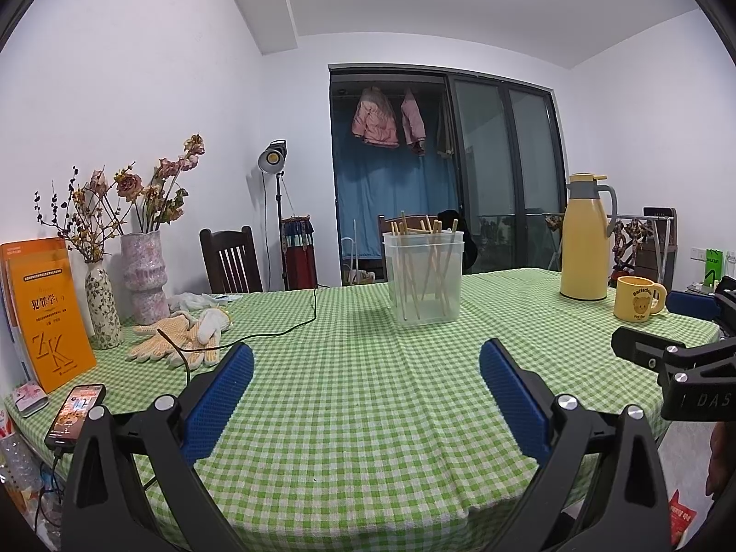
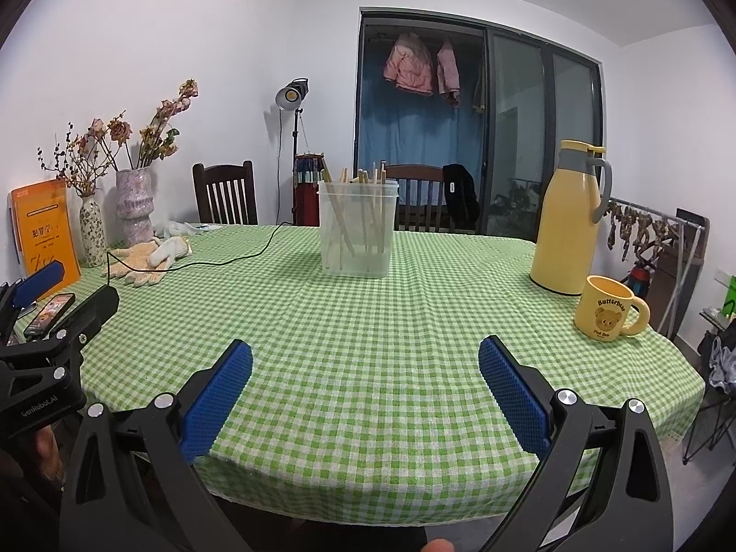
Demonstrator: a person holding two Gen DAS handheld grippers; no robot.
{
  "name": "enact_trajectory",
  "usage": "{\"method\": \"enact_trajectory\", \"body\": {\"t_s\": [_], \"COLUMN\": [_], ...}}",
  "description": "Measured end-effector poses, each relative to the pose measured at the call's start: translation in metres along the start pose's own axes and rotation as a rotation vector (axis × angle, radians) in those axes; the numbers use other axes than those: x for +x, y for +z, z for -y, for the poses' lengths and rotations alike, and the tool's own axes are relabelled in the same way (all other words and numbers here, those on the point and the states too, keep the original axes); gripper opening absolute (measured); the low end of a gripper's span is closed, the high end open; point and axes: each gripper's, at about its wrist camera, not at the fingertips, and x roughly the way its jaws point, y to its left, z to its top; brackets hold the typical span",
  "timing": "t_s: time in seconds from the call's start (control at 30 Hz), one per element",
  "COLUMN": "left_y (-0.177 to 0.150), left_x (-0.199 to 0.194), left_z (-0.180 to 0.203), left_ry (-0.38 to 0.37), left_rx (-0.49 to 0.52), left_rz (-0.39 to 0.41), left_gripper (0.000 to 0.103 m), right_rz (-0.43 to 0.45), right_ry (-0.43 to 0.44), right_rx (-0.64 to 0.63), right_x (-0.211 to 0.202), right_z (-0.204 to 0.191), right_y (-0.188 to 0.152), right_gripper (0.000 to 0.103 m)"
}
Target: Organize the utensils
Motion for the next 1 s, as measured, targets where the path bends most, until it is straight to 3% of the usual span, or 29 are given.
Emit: {"method": "enact_trajectory", "body": {"t_s": [1.0], "left_y": [-0.0004], "left_x": [-0.0003], "left_z": [-0.0040], "left_ry": [0.012], "left_rx": [-0.019], "left_rz": [0.018], "left_gripper": [0.096], "right_rz": [-0.006], "right_ry": [-0.004], "right_rx": [-0.016], "right_x": [0.0023], "right_z": [-0.0021], "right_y": [-0.0053], "right_gripper": [0.095]}}
